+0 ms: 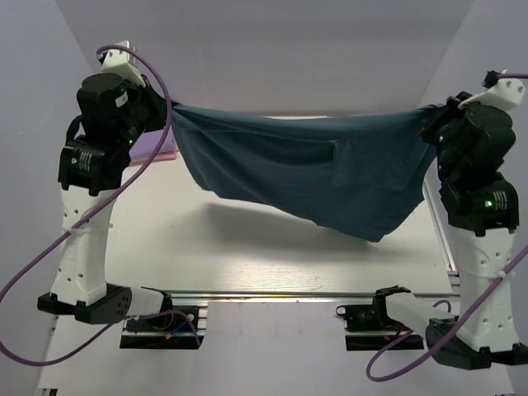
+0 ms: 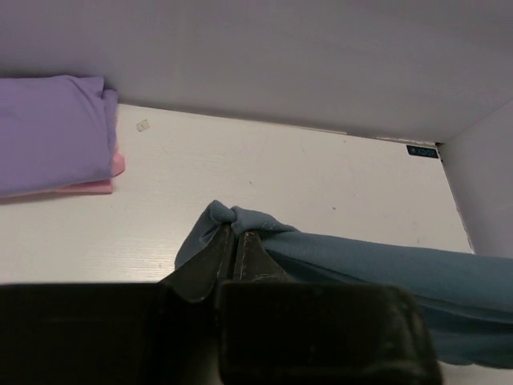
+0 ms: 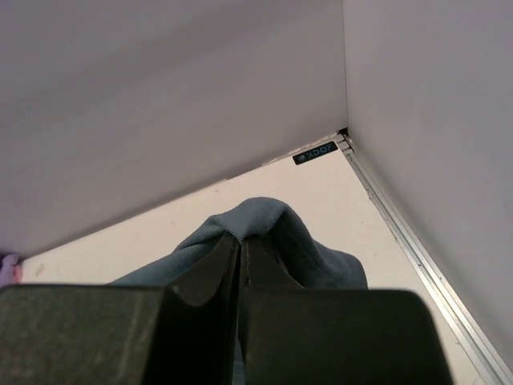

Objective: Fold and stack the t-shirts
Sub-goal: Flatten out the tshirt

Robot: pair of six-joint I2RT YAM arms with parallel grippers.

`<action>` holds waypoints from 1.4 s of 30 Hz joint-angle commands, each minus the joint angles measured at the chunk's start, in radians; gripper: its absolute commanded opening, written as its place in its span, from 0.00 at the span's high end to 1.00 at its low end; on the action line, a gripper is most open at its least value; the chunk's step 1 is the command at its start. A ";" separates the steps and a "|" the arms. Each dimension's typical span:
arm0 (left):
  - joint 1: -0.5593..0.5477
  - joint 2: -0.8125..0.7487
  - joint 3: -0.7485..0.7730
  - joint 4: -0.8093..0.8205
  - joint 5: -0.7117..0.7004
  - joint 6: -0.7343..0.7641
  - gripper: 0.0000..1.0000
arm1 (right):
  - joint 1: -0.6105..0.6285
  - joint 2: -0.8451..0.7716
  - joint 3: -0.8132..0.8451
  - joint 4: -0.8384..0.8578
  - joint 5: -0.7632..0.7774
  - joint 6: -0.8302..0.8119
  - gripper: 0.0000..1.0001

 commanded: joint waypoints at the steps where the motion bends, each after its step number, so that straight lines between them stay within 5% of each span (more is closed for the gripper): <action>1: 0.010 0.097 0.034 0.015 -0.076 0.000 1.00 | -0.009 0.080 0.018 0.097 -0.008 -0.045 1.00; 5: 0.010 0.310 0.163 -0.011 -0.159 -0.009 1.00 | -0.009 0.189 0.067 0.151 -0.007 -0.093 1.00; 10: 0.061 0.614 0.555 -0.045 -0.118 0.026 1.00 | -0.015 0.413 0.201 0.291 0.001 -0.163 1.00; 16: 0.107 0.516 0.424 0.280 -0.060 0.083 1.00 | -0.027 0.623 0.581 0.445 0.044 -0.293 1.00; 21: 0.107 0.458 0.468 0.317 -0.043 0.158 1.00 | -0.030 0.565 0.507 0.559 0.053 -0.382 1.00; 26: 0.107 0.307 0.135 0.378 -0.053 0.167 1.00 | -0.040 0.456 0.306 0.575 0.017 -0.378 1.00; 30: 0.107 0.252 -0.093 0.329 -0.092 0.112 1.00 | -0.040 0.322 -0.053 0.550 -0.109 -0.278 1.00; 34: 0.093 0.178 -0.491 0.392 -0.035 0.025 1.00 | -0.043 0.200 -0.550 0.595 -0.201 -0.100 1.00; 39: 0.084 0.100 -0.885 0.477 -0.012 -0.175 1.00 | -0.041 0.132 -0.820 0.504 -0.278 0.007 1.00; 42: 0.084 0.100 -0.992 0.463 0.023 -0.222 1.00 | -0.040 0.184 -0.854 0.385 -0.315 0.044 1.00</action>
